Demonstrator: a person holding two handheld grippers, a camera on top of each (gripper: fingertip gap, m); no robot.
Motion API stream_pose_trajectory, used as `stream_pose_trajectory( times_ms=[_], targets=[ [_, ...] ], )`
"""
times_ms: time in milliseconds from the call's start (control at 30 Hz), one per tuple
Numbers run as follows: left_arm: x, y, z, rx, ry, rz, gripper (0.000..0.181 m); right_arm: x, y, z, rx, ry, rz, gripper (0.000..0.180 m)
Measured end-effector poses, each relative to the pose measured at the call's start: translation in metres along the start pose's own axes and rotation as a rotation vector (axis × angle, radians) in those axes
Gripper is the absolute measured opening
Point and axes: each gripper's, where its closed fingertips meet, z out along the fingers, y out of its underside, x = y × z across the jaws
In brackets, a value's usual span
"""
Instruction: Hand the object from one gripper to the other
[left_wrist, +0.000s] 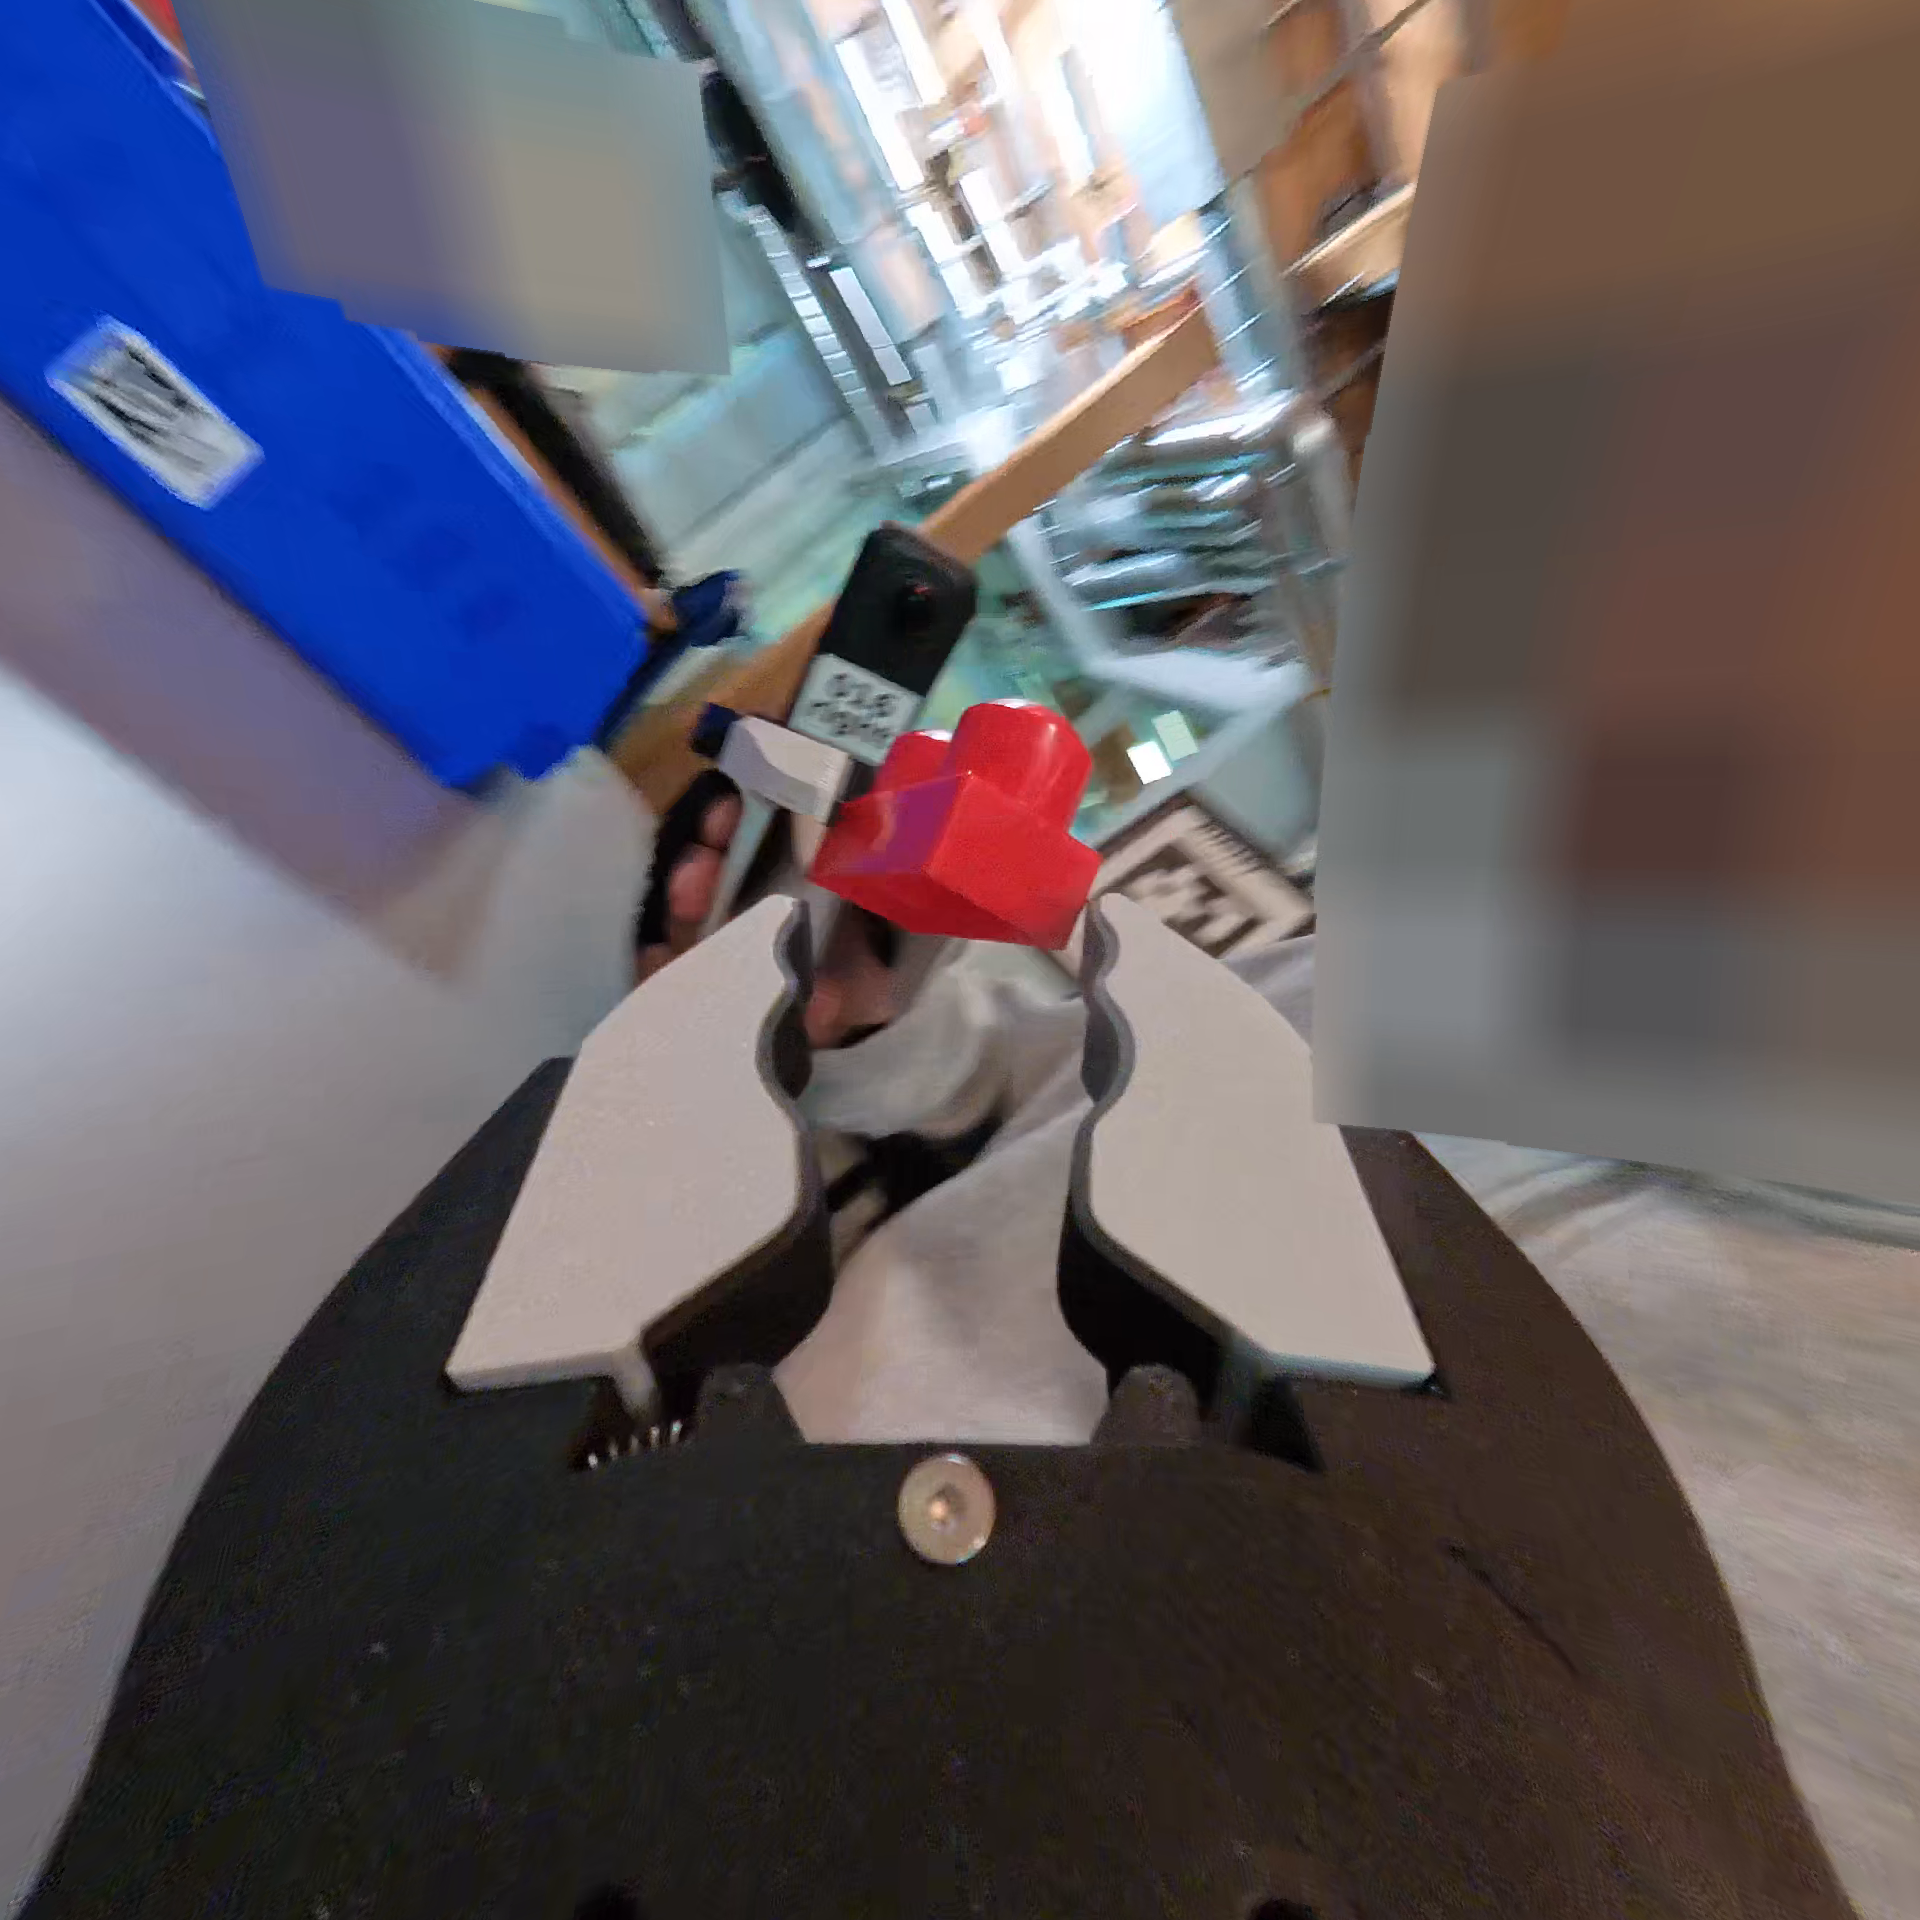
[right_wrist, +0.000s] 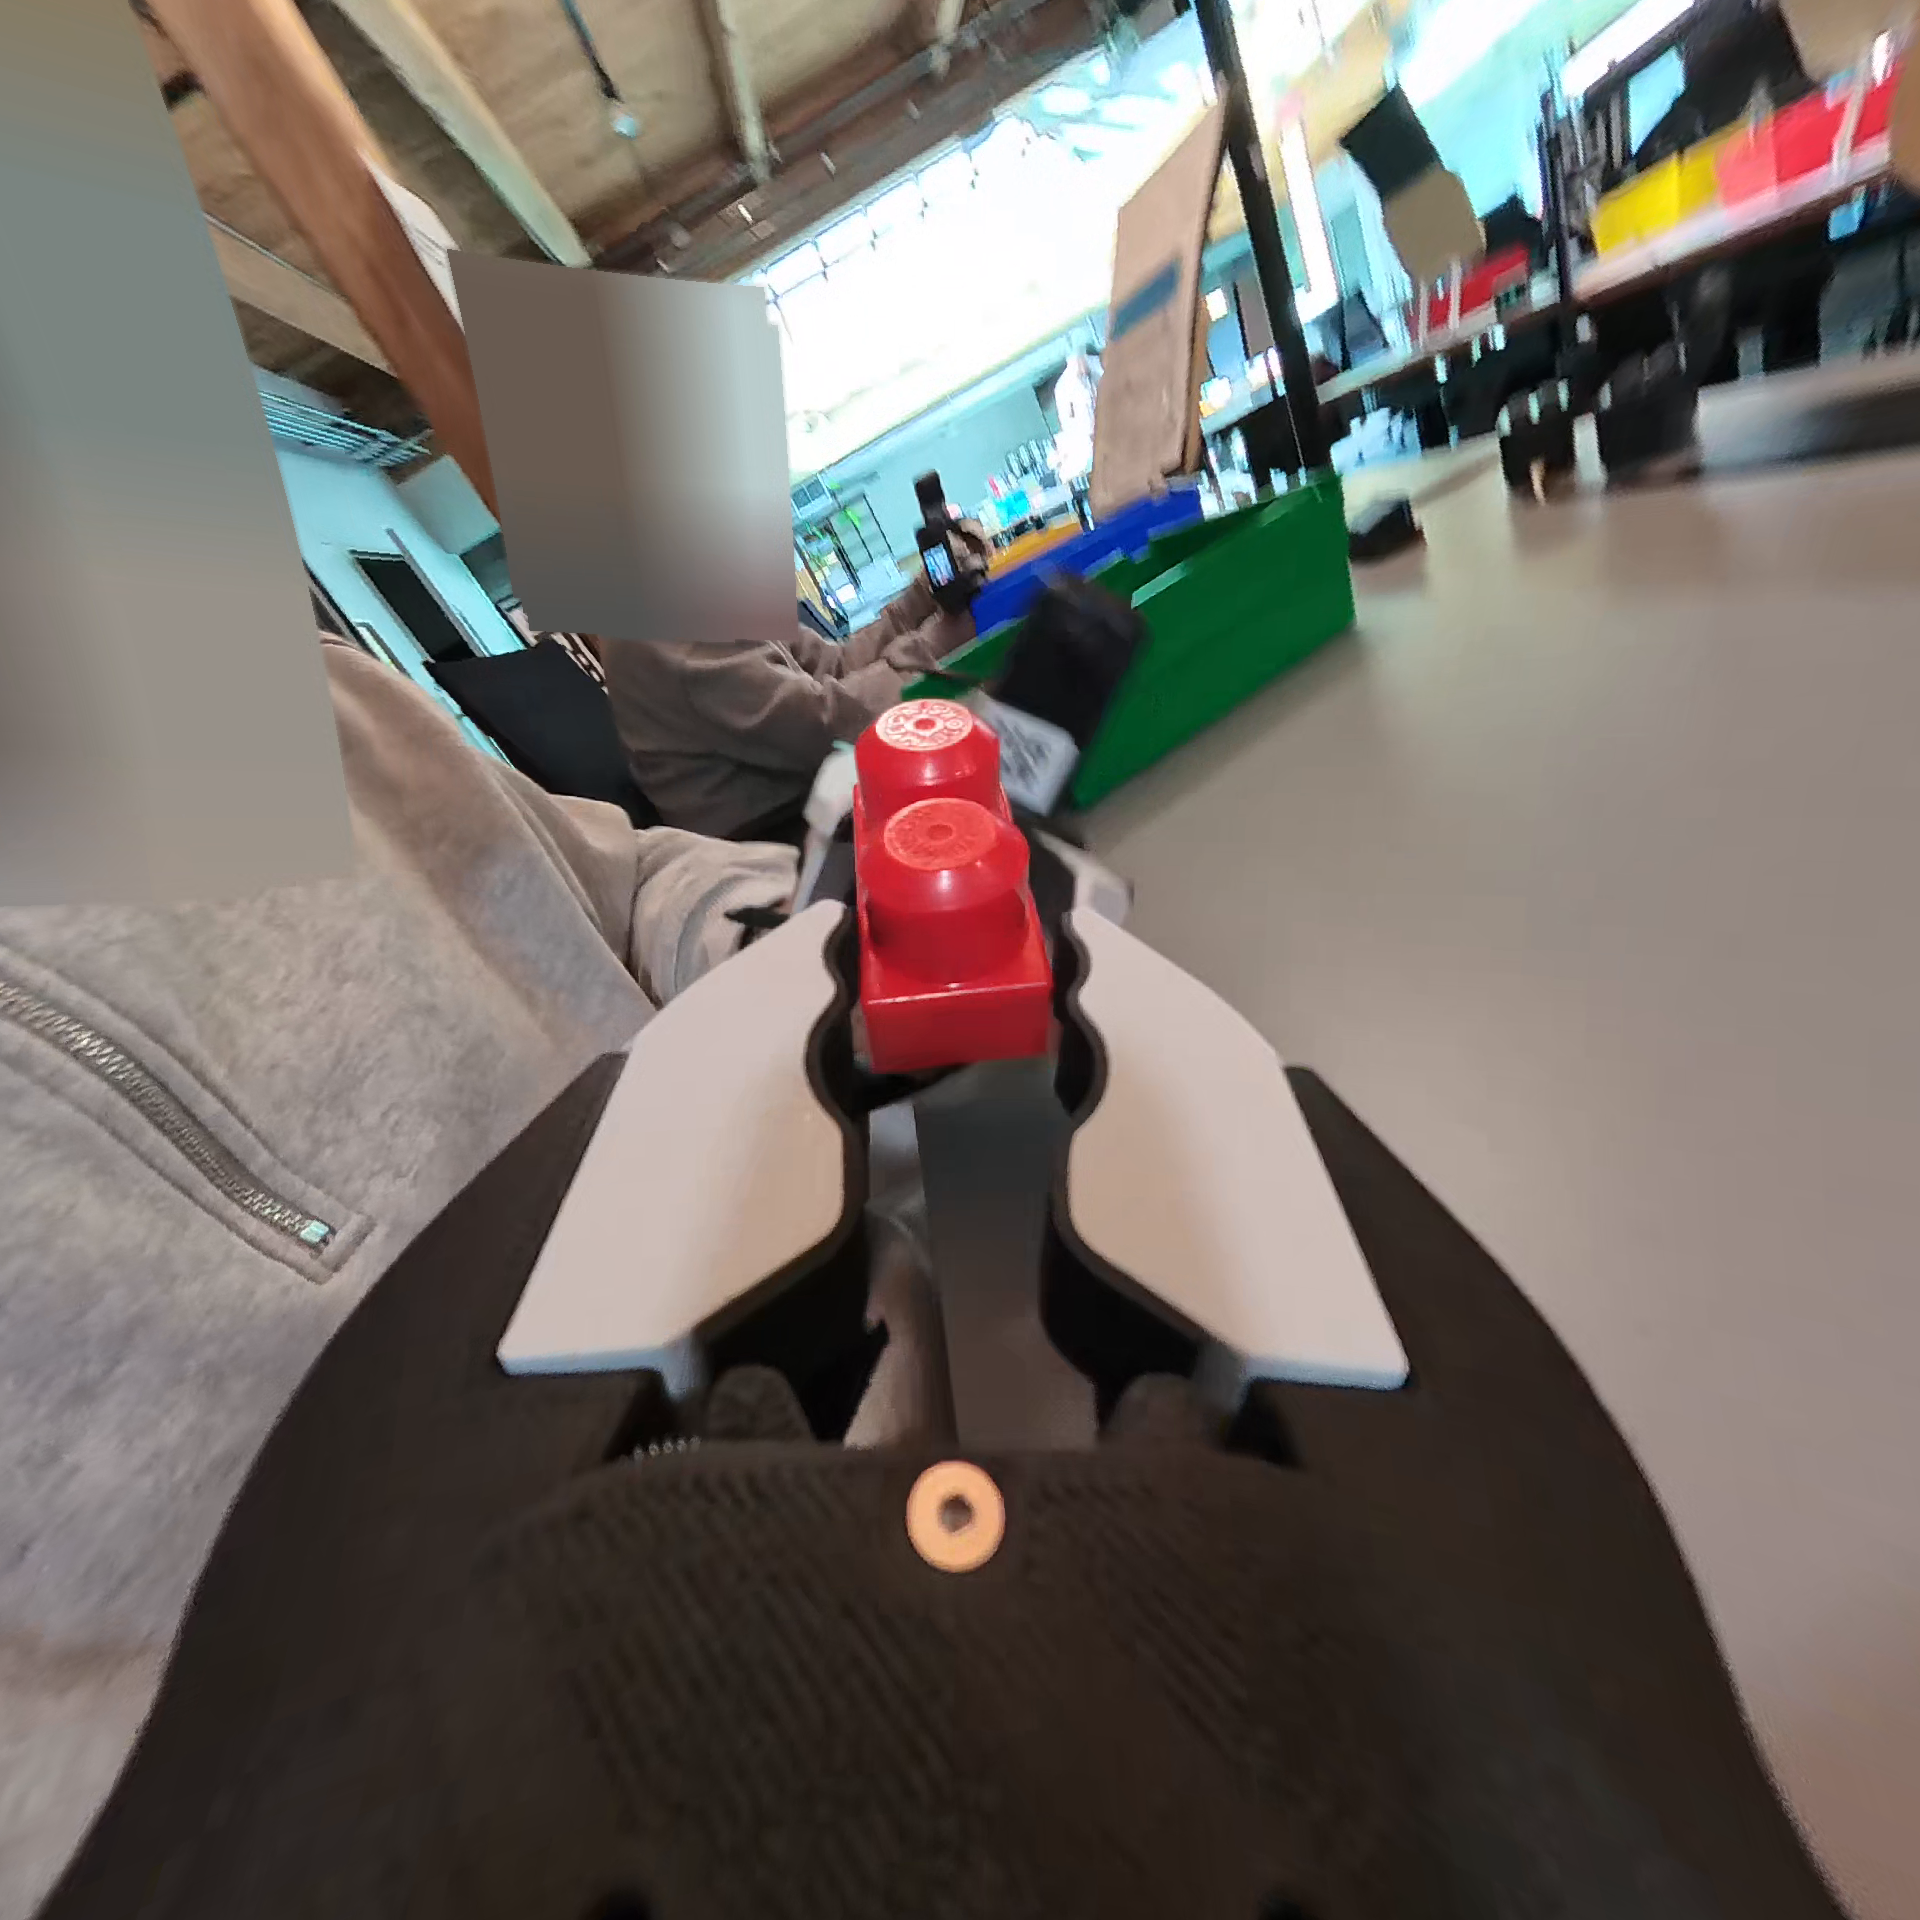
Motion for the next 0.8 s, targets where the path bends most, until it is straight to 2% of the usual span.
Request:
stream_pose_trajectory(
  times_ms=[33, 167, 267, 400, 533, 633, 733, 800],
  targets=[
    [-0.005, 0.0, -0.001, -0.03, -0.067, 0.079, 0.053, 0.002, 0.002, 0.0, -0.016, 0.007, 0.02, 0.036],
    [-0.009, 0.006, 0.0, -0.141, -0.201, 0.343, 0.06, 0.006, 0.011, 0.003, -0.069, 0.017, 0.091, 0.036],
    [-0.011, 0.014, 0.002, -0.198, -0.219, 0.387, 0.053, 0.007, 0.019, 0.004, -0.107, 0.015, 0.117, 0.036],
    [-0.018, 0.022, 0.001, -0.232, -0.224, 0.342, 0.038, 0.007, 0.024, 0.006, -0.129, 0.021, 0.095, 0.036],
    [-0.02, 0.023, -0.001, -0.243, -0.226, 0.317, 0.037, 0.009, 0.022, 0.007, -0.109, 0.021, 0.056, 0.036],
    [-0.018, 0.02, 0.0, -0.206, -0.194, 0.246, 0.037, 0.021, 0.014, 0.003, -0.051, 0.105, -0.078, 0.066],
    [-0.021, 0.014, -0.004, -0.15, -0.173, 0.129, 0.037, 0.026, 0.011, -0.001, -0.054, 0.168, -0.268, 0.078],
    [-0.023, 0.011, -0.006, -0.115, -0.148, 0.036, 0.037, 0.023, 0.011, -0.003, -0.076, 0.174, -0.429, 0.077]
  ],
)
